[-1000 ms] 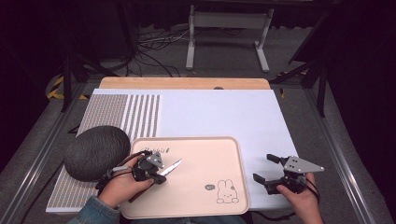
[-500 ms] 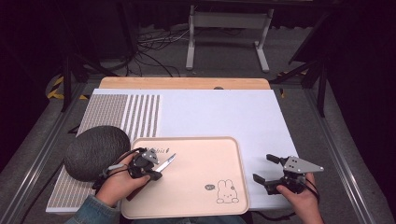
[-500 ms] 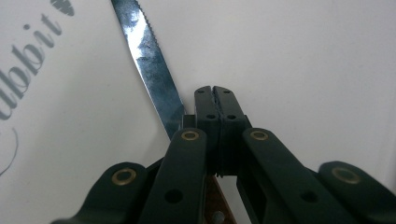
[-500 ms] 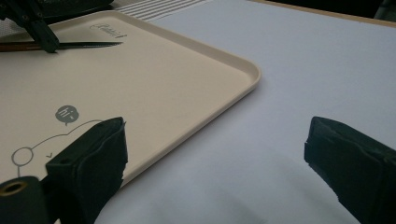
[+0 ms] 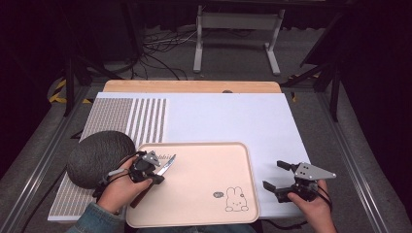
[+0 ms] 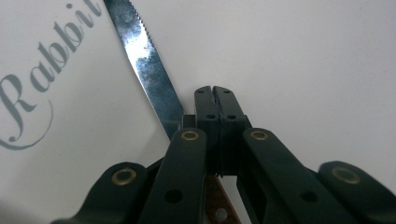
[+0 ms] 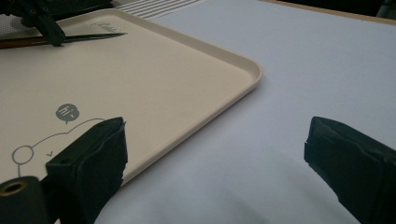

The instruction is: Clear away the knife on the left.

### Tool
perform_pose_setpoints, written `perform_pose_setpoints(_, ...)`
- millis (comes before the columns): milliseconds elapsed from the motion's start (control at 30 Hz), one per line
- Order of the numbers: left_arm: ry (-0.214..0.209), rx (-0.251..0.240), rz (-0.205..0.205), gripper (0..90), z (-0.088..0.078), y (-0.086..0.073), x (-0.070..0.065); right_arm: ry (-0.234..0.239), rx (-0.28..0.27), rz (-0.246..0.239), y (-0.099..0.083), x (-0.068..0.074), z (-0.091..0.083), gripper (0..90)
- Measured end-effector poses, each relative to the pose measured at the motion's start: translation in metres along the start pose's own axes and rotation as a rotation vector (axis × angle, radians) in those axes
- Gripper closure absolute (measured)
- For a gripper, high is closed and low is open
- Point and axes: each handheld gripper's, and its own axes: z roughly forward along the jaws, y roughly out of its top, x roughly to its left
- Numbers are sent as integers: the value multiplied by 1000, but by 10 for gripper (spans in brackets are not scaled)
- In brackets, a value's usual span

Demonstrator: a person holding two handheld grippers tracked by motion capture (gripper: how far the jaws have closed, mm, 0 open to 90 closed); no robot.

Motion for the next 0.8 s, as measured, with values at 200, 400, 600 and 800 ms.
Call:
perform_pose_setpoints(200,16,-7,-26,900,-2,-3,4,-1,0,3,-1,-1,0,68)
perform_pose_setpoints(400,25,-10,-58,900,-4,-6,7,0,1,3,-1,-1,0,68)
perform_pose_setpoints(600,50,-9,-67,900,-6,-8,9,1,3,2,-1,-1,1,68)
perform_pose_setpoints(800,59,-11,-87,900,-8,-11,11,1,2,0,0,-2,1,67)
